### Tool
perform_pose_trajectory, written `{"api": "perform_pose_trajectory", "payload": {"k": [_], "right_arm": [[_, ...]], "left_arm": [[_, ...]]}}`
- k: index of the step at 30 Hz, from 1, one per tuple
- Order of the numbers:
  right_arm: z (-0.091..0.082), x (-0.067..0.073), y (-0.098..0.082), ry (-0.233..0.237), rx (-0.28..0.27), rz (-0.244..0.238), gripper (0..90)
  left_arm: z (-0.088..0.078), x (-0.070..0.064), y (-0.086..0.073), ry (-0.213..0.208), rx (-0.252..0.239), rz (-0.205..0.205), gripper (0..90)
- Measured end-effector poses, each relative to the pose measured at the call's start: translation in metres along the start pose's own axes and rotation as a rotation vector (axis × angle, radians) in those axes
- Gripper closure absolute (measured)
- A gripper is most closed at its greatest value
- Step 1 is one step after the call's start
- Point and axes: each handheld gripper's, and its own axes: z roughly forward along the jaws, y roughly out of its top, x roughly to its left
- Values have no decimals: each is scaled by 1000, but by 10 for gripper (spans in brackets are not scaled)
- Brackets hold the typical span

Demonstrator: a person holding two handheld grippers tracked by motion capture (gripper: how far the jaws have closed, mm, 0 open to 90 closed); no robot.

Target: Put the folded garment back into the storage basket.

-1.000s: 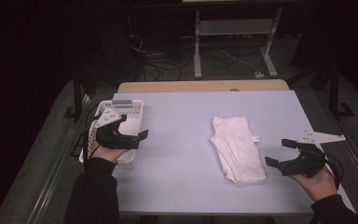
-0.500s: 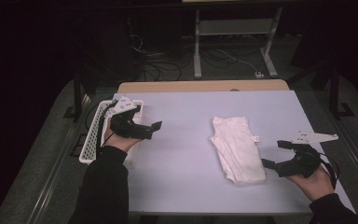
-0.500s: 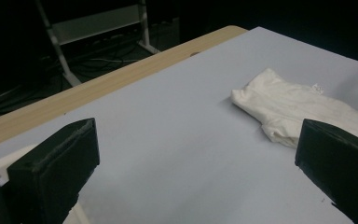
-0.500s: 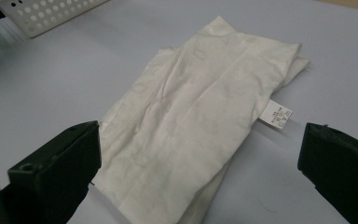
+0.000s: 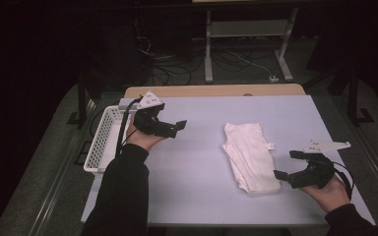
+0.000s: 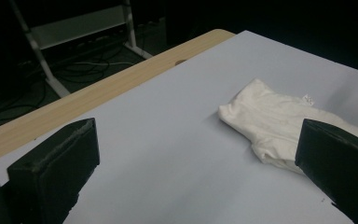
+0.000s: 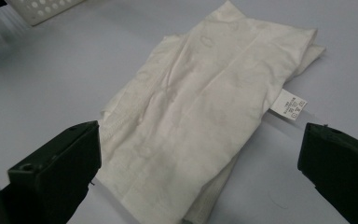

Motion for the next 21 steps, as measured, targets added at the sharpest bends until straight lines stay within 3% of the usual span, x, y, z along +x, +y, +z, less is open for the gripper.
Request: {"api": "perform_pose_trajectory", "payload": {"k": [8, 9, 21], "right_arm": [[3, 0, -3, 10, 10, 6, 0], [5, 0, -5, 13, 21, 9, 0], [10, 1, -11, 23, 44, 13, 0]], "left_arm": [[18, -2, 7, -18, 10, -7, 0], [29, -3, 10, -24, 19, -18, 0], [58, -3, 10, -36, 48, -41, 0]]}}
